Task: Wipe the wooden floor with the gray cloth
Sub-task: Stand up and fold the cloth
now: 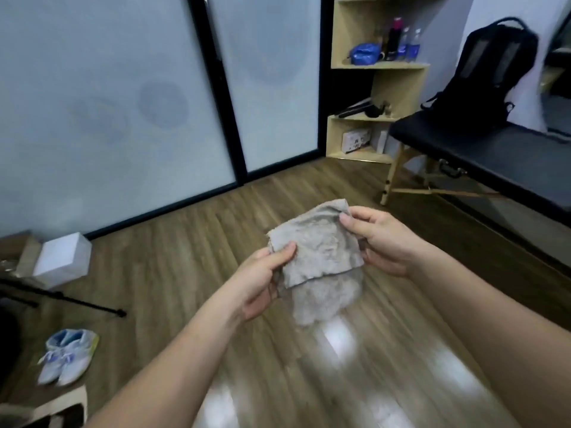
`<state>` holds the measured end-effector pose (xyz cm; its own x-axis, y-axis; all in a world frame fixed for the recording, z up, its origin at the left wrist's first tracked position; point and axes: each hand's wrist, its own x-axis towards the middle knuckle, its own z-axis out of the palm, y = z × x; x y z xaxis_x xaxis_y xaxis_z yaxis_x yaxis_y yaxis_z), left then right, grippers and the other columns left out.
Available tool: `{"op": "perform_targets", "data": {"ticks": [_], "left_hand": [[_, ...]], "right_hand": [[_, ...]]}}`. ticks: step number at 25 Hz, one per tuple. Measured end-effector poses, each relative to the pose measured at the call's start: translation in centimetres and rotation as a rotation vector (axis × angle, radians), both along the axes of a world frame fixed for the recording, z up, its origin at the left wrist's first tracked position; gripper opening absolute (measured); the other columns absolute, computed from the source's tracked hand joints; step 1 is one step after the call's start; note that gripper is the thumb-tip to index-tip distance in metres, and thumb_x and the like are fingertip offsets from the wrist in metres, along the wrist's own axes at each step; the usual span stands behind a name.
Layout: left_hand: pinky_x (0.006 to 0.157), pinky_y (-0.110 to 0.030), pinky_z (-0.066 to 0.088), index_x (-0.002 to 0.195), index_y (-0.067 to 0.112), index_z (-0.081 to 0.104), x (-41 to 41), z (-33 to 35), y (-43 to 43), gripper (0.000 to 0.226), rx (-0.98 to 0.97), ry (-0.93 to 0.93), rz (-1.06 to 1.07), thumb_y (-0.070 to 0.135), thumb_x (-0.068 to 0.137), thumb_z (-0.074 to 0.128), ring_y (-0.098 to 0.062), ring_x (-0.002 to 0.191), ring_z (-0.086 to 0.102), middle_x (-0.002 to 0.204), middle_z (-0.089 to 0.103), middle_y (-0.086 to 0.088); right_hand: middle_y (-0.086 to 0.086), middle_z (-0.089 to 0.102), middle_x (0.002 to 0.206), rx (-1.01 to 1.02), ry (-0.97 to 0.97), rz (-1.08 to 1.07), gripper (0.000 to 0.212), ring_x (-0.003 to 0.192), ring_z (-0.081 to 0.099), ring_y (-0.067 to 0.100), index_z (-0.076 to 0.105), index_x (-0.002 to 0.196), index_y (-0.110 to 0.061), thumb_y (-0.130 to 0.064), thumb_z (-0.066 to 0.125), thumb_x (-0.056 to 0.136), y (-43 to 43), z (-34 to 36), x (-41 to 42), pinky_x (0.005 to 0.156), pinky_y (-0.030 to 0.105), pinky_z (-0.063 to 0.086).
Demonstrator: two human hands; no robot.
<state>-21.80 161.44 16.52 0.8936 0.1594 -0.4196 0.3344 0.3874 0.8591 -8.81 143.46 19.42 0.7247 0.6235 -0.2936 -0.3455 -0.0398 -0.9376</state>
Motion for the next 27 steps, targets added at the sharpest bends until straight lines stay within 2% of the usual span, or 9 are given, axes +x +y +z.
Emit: {"op": "perform_targets", "data": {"ticks": [3,6,8,12,16,19,23,25,27], "left_hand": [[0.068,-0.032,0.062,0.112,0.010,0.070,2.9,-3.8,3.1,0.021,-0.100,0.146,0.069,0.020,0.096,0.061,-0.019,0.083,0.075,0.105,0.076,-0.011],[0.079,-0.038,0.061,0.123,0.004,0.066,6.9,-7.4,7.2,0.039,-0.204,0.217,0.041,0.024,0.089,0.061,-0.022,0.089,0.074,0.109,0.074,-0.015],[0.078,-0.039,0.062,0.122,0.004,0.067,10.0,-9.6,10.2,0.043,-0.281,0.242,-0.010,0.025,0.085,0.061,-0.023,0.087,0.075,0.104,0.075,-0.015],[0.073,-0.037,0.064,0.115,0.009,0.067,18.2,-8.8,15.4,0.034,-0.232,0.212,-0.131,0.010,0.081,0.063,-0.019,0.079,0.075,0.095,0.077,-0.012],[0.088,-0.047,0.057,0.124,0.020,0.067,32.2,0.2,22.1,0.046,-0.094,-0.056,-0.199,0.007,0.079,0.066,-0.025,0.099,0.073,0.120,0.072,-0.014],[0.094,-0.041,0.055,0.120,0.015,0.067,42.9,13.8,25.5,0.044,0.072,-0.448,-0.199,0.003,0.078,0.065,-0.022,0.099,0.073,0.117,0.072,-0.013],[0.081,-0.030,0.060,0.085,0.020,0.077,52.2,28.2,26.6,0.033,0.317,-0.900,-0.250,-0.006,0.070,0.064,-0.024,0.110,0.068,0.119,0.072,-0.008],[0.079,-0.031,0.059,0.071,0.021,0.078,55.9,31.4,26.6,0.047,0.381,-1.017,-0.302,-0.017,0.075,0.052,-0.031,0.124,0.061,0.134,0.064,-0.013],[0.074,-0.029,0.059,0.063,0.019,0.077,59.9,33.0,26.2,0.053,0.475,-1.039,-0.298,-0.022,0.077,0.046,-0.034,0.121,0.063,0.131,0.066,-0.016]], "right_hand": [[0.006,0.072,0.096,-0.138,0.163,0.198,0.037,0.078,0.068,0.016,0.070,0.114,-0.017,-0.033,0.069,0.081,1.5,-5.8,3.7,0.065,0.031,0.057],[0.011,0.070,0.106,-0.092,0.308,0.158,0.033,0.094,0.067,0.023,0.073,0.110,-0.015,-0.023,0.071,0.077,4.6,-10.8,7.3,0.082,0.035,0.055],[0.011,0.071,0.103,-0.090,0.389,0.078,0.033,0.089,0.069,0.022,0.071,0.109,-0.011,-0.019,0.068,0.078,6.8,-13.0,9.4,0.079,0.033,0.057],[0.012,0.071,0.101,-0.150,0.398,0.085,0.031,0.086,0.069,0.021,0.070,0.111,-0.010,-0.013,0.066,0.080,10.9,-10.6,16.5,0.072,0.033,0.060],[0.013,0.067,0.116,0.025,0.086,0.074,0.051,0.092,0.065,0.026,0.066,0.123,-0.024,-0.004,0.067,0.075,14.8,-0.7,29.8,0.080,0.042,0.056],[0.008,0.074,0.104,0.261,-0.269,0.017,0.038,0.084,0.072,0.018,0.074,0.101,-0.019,0.006,0.063,0.074,17.8,12.2,38.9,0.075,0.030,0.060],[0.007,0.072,0.111,0.445,-0.781,0.098,0.024,0.108,0.067,0.018,0.075,0.076,-0.022,0.001,0.077,0.069,18.2,25.1,47.6,0.086,0.030,0.057],[0.014,0.065,0.127,0.489,-0.941,0.151,0.010,0.125,0.058,0.026,0.074,0.076,-0.020,-0.011,0.079,0.073,17.6,27.6,51.8,0.096,0.039,0.052],[0.012,0.068,0.122,0.480,-1.012,0.140,0.008,0.118,0.063,0.025,0.072,0.075,-0.021,-0.014,0.072,0.079,17.6,28.6,56.3,0.089,0.039,0.057]]}}
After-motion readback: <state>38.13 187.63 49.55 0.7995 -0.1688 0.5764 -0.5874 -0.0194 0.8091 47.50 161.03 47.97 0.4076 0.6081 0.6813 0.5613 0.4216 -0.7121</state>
